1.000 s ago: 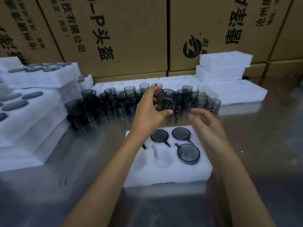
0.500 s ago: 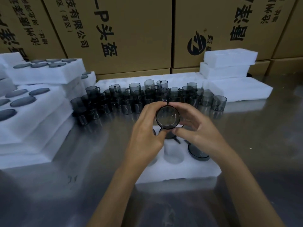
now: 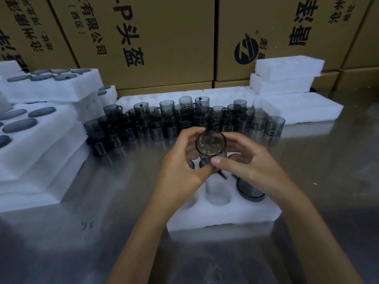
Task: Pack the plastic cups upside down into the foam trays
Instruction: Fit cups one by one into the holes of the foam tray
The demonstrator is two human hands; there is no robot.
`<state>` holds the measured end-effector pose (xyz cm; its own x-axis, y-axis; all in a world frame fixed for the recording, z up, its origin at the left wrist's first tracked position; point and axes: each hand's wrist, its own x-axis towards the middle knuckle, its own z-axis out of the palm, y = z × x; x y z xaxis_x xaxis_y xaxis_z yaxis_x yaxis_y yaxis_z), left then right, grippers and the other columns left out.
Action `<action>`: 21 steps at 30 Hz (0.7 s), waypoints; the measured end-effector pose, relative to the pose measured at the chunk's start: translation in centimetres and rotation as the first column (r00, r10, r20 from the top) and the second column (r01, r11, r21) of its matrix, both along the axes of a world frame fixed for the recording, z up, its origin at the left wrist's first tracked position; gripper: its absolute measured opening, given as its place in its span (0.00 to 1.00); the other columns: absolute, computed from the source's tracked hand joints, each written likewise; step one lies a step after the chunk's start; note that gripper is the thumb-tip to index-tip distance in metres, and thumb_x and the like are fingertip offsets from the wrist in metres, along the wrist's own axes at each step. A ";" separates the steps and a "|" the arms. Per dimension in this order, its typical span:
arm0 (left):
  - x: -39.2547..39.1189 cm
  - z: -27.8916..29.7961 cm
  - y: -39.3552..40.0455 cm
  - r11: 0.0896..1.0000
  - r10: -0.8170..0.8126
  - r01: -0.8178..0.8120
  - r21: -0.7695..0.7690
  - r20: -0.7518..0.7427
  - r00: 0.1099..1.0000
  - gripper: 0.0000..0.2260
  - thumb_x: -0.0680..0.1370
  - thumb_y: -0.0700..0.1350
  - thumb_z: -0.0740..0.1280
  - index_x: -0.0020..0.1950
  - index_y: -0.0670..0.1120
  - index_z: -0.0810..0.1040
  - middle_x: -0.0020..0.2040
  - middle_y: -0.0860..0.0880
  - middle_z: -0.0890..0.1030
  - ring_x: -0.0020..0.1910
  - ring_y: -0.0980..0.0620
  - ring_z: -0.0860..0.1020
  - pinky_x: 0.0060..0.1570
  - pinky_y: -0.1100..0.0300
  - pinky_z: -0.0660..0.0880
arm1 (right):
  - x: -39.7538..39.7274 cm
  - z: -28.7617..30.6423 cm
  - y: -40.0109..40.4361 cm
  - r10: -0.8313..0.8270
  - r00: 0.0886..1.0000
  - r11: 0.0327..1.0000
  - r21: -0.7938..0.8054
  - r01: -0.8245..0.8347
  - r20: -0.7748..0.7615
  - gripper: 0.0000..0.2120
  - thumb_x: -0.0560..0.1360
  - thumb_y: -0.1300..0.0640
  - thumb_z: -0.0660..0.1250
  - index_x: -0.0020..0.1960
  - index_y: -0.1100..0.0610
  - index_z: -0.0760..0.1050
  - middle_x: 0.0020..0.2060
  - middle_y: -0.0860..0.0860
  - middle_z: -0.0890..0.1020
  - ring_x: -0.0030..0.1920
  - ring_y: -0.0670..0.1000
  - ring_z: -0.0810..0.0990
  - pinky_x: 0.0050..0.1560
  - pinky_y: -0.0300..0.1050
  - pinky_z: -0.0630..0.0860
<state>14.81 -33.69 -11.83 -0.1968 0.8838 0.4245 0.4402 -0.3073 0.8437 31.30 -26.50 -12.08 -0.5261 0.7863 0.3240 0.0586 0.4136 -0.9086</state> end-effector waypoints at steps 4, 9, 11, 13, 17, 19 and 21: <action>-1.4 0.4 -0.2 0.983 -0.066 0.059 -0.176 -0.035 0.997 0.30 0.63 0.51 0.82 0.63 0.58 0.76 0.55 0.59 0.82 0.55 0.59 0.81 0.59 0.55 0.77 | 0.6 0.1 0.0 0.035 0.998 0.997 -0.063 -0.032 0.054 0.12 0.71 0.48 0.77 0.52 0.50 0.82 0.48 0.46 0.86 0.52 0.47 0.84 0.56 0.49 0.79; -2.6 0.6 -0.8 0.925 -0.193 0.145 -0.351 -0.106 0.975 0.28 0.62 0.53 0.83 0.60 0.62 0.79 0.54 0.61 0.83 0.53 0.61 0.81 0.56 0.62 0.76 | 1.8 0.3 0.1 0.154 0.963 0.985 -0.115 -0.131 0.223 0.15 0.69 0.52 0.78 0.55 0.44 0.82 0.49 0.49 0.84 0.54 0.55 0.81 0.60 0.51 0.77; -3.1 0.7 -1.0 0.909 -0.224 0.164 -0.383 -0.118 0.967 0.27 0.65 0.49 0.82 0.61 0.62 0.79 0.54 0.61 0.83 0.54 0.60 0.81 0.57 0.63 0.77 | 2.2 0.5 0.1 0.199 0.943 0.977 -0.132 -0.169 0.267 0.20 0.69 0.54 0.79 0.58 0.42 0.81 0.53 0.47 0.84 0.57 0.51 0.81 0.60 0.44 0.76; -3.6 1.0 -1.2 0.891 -0.260 0.197 -0.408 -0.105 0.960 0.24 0.68 0.45 0.80 0.61 0.60 0.80 0.54 0.60 0.84 0.54 0.60 0.81 0.58 0.63 0.76 | 2.4 0.5 0.1 0.234 0.924 0.970 -0.141 -0.200 0.302 0.22 0.70 0.59 0.79 0.60 0.42 0.80 0.55 0.45 0.84 0.58 0.46 0.81 0.58 0.37 0.76; -4.0 1.4 -1.8 0.851 -0.333 0.318 -0.419 0.037 0.942 0.15 0.74 0.42 0.75 0.60 0.51 0.82 0.55 0.53 0.85 0.57 0.54 0.82 0.62 0.62 0.75 | 2.8 0.7 0.1 0.256 0.902 0.963 -0.172 -0.207 0.347 0.24 0.69 0.63 0.79 0.60 0.46 0.78 0.55 0.45 0.84 0.59 0.47 0.81 0.65 0.46 0.73; -3.8 1.2 -1.7 0.859 -0.307 0.312 -0.407 0.078 0.948 0.15 0.72 0.46 0.75 0.58 0.47 0.83 0.54 0.50 0.86 0.56 0.53 0.83 0.61 0.63 0.76 | 3.0 0.7 0.1 0.253 0.900 0.963 -0.183 -0.198 0.355 0.24 0.69 0.65 0.79 0.61 0.50 0.78 0.56 0.47 0.85 0.61 0.49 0.80 0.70 0.54 0.71; -3.6 0.9 -1.5 0.876 -0.265 0.276 -0.394 0.084 0.961 0.17 0.68 0.49 0.75 0.56 0.46 0.84 0.52 0.48 0.86 0.54 0.51 0.83 0.59 0.62 0.77 | 3.1 0.8 0.0 0.245 0.902 0.965 -0.179 -0.192 0.356 0.23 0.69 0.66 0.78 0.61 0.52 0.78 0.56 0.48 0.85 0.61 0.49 0.80 0.71 0.55 0.69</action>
<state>11.20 -35.14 -10.92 0.0685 0.9974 0.0233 0.3643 -0.0468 0.9301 34.35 -26.53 -11.30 -0.7507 0.6600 -0.0306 0.3251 0.3287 -0.8867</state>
